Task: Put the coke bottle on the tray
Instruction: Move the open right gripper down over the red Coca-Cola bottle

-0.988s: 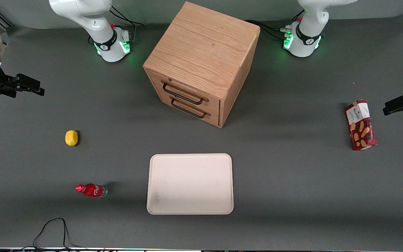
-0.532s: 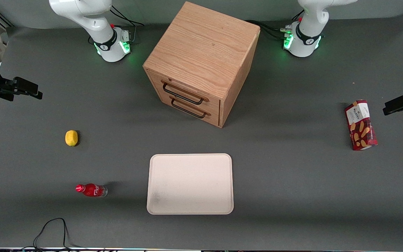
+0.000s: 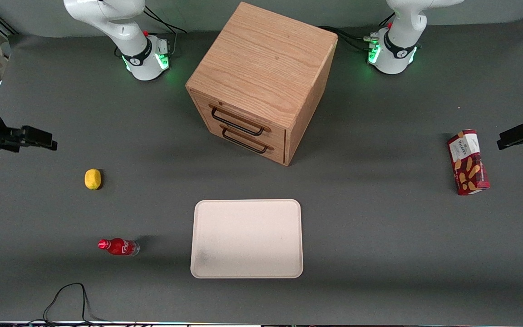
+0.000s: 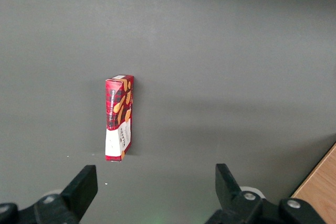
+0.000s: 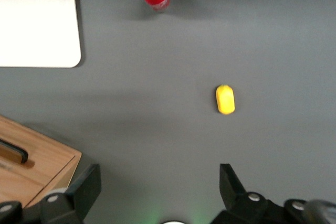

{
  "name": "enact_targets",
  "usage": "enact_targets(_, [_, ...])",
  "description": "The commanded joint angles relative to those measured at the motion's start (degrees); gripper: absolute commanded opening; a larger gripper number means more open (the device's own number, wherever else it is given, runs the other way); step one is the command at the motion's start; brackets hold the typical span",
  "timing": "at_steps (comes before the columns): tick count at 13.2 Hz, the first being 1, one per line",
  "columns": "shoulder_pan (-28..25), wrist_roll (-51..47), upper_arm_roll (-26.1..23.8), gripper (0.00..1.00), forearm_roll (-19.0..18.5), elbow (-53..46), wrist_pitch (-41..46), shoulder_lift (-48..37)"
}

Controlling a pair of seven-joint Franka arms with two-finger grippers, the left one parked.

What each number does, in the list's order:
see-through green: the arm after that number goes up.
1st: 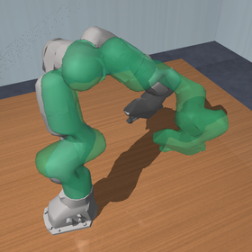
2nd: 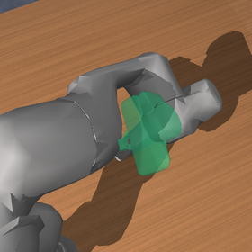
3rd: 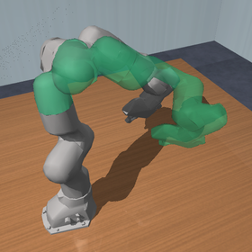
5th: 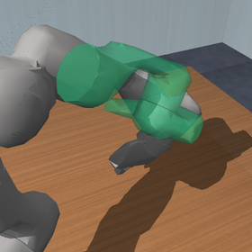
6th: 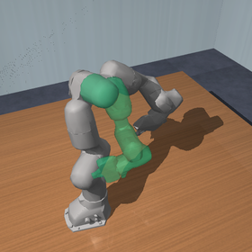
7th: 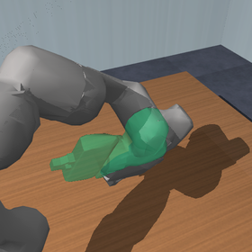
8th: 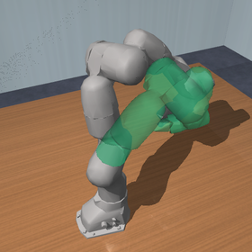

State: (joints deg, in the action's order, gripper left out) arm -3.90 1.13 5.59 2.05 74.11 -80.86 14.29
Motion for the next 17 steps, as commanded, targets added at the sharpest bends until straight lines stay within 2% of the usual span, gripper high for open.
enact_targets(1, [0.82, 0.54, -0.05, 1.00, 0.85, -15.97, 2.55, 12.38])
enact_targets(2, [0.99, 0.72, -0.05, 1.00, 1.02, -20.71, 2.37, 16.60])
enact_targets(4, [1.43, 0.63, -0.40, 1.00, 2.16, -23.56, -0.59, 21.37])
enact_targets(9, [1.43, 0.37, -2.16, 1.00, 2.25, -23.57, -10.71, 26.74])
enact_targets(17, [1.00, 0.28, -2.60, 0.99, 1.99, -23.48, -18.88, 35.44])
